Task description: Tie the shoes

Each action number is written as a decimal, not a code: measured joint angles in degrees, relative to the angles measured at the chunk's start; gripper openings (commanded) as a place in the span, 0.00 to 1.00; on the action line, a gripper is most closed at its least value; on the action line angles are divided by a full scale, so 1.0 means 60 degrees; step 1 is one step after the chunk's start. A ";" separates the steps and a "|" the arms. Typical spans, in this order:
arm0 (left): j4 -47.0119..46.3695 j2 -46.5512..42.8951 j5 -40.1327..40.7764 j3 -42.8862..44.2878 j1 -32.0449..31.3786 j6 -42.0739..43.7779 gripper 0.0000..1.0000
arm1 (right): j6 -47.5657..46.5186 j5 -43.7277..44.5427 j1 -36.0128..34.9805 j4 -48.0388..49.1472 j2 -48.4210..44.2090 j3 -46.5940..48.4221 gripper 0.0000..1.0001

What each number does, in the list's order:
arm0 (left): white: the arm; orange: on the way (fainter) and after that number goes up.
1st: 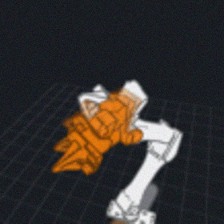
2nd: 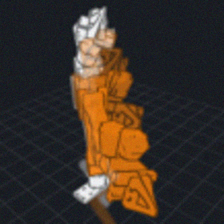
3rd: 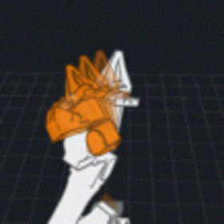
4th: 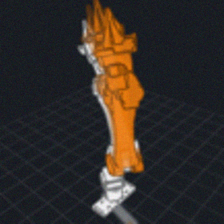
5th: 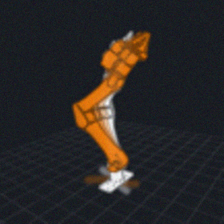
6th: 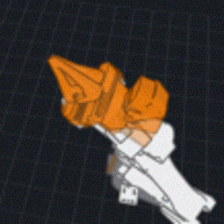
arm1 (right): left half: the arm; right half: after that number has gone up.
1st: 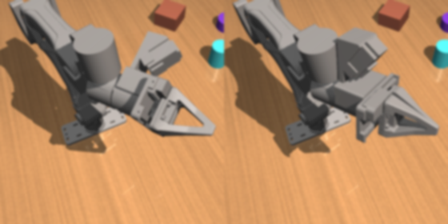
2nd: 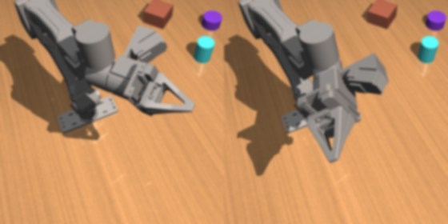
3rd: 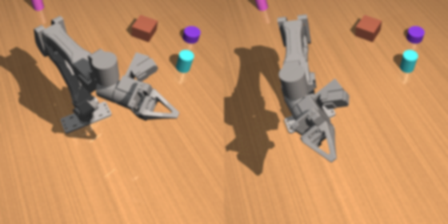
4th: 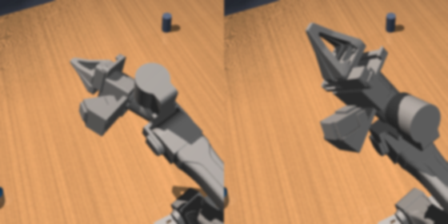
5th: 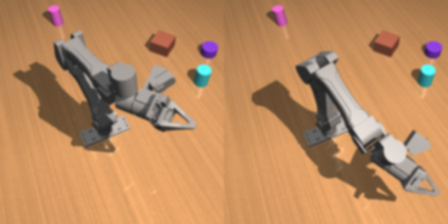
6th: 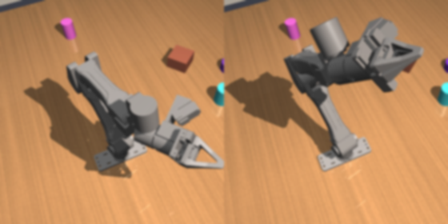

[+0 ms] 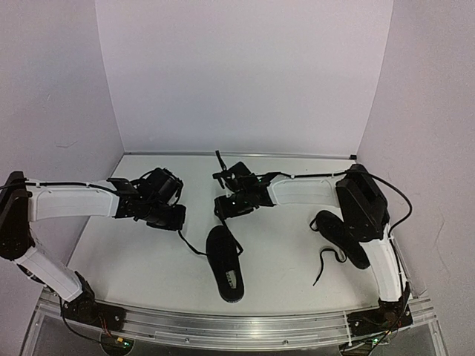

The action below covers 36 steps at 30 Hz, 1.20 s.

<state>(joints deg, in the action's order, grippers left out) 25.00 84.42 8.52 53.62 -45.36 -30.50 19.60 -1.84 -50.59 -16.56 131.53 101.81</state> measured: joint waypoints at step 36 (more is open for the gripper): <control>-0.1740 -0.0878 -0.1387 -0.1608 0.0000 -0.0070 0.00 | 0.0074 -0.0607 0.0592 0.0140 -0.4893 -0.4335 0.00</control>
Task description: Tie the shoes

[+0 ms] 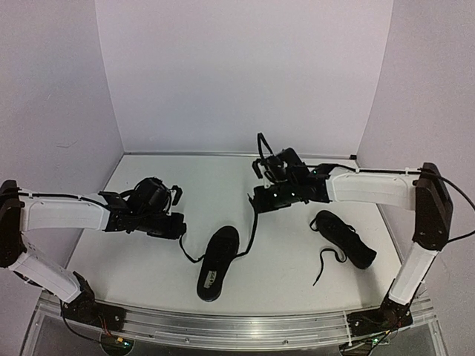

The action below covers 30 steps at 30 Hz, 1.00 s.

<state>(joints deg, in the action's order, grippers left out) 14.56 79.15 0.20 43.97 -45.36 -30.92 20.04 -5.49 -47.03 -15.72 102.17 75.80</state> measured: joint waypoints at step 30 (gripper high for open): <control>-0.0756 0.3226 -0.1662 0.0750 -0.1056 0.0183 0.00 | 0.2047 -0.1699 -0.1603 0.1896 0.1749 -0.1890 0.00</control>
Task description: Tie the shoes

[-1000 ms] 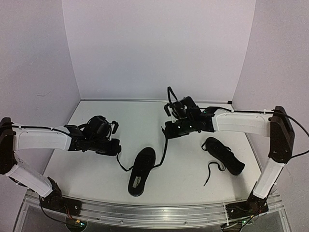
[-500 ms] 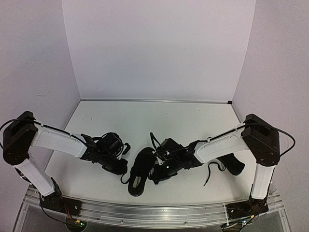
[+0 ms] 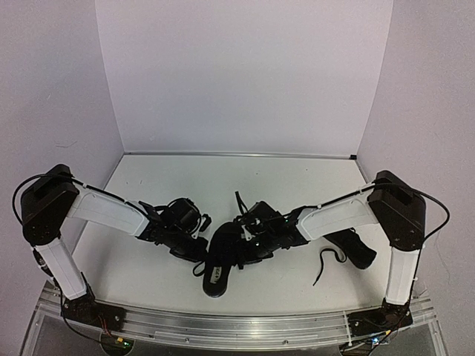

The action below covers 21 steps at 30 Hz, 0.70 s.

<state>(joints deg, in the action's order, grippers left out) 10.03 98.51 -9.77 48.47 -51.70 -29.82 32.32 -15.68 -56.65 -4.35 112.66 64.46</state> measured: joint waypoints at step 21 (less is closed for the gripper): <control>-0.0881 0.0406 -0.0286 0.0369 0.0497 -0.0005 0.00 | -0.0432 0.0454 0.0975 -0.0101 0.0190 0.0580 0.00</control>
<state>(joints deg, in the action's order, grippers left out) 4.74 100.95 -11.49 50.69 -48.72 -29.85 29.73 -12.96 -50.81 -4.95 113.80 67.94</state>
